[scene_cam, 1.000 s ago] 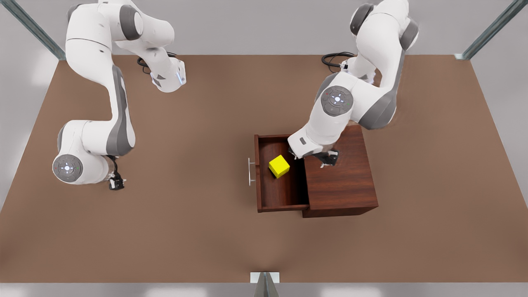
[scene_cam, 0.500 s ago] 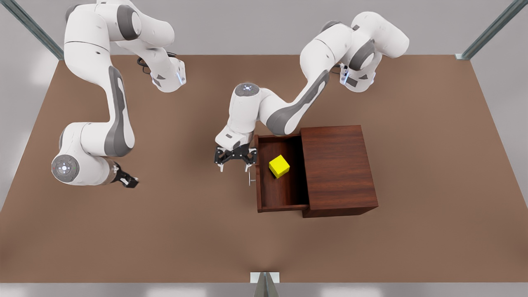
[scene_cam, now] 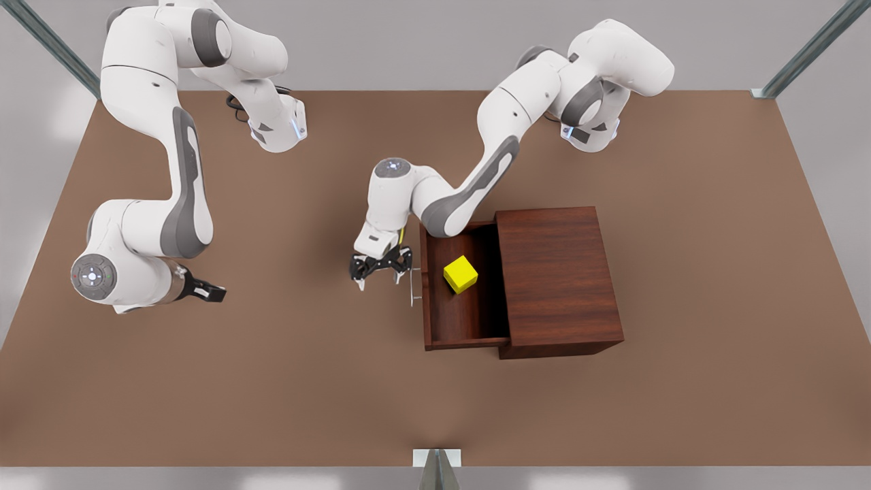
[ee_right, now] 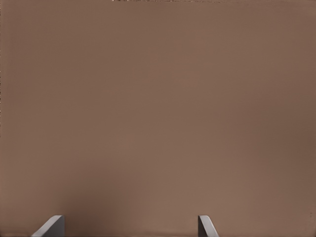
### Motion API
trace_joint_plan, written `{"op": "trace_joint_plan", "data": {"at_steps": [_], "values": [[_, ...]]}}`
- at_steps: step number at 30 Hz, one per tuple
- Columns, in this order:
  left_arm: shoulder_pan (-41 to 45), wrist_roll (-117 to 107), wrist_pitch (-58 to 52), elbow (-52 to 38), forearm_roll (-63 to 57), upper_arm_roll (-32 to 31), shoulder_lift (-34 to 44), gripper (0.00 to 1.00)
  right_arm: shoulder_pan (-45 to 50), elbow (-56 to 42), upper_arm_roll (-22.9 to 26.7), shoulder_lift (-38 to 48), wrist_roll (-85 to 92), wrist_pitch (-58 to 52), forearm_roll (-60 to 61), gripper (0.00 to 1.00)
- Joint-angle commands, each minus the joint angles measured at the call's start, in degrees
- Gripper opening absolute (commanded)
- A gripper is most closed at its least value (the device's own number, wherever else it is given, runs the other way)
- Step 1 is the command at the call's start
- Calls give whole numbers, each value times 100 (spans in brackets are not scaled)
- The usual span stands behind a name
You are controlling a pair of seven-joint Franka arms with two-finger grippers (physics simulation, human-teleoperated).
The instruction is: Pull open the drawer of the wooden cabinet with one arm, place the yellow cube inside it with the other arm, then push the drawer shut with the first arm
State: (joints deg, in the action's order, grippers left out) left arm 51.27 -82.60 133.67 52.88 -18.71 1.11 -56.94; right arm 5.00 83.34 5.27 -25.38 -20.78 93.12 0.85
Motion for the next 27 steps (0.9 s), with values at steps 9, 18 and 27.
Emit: {"op": "trace_joint_plan", "data": {"at_steps": [9, 18, 27], "values": [[-3, -493, 28, 39, -247, 3, -160, 100, 1, -19, 0, 7, 1120, -22, 12, 100], [15, 526, -666, 293, -230, 20, -63, 100, -8, -28, 18, 7, 1120, -22, 12, 100], [15, 1106, -1633, 293, -230, 20, 166, 100, -8, -28, 35, 7, 1120, -22, 12, 100]]}}
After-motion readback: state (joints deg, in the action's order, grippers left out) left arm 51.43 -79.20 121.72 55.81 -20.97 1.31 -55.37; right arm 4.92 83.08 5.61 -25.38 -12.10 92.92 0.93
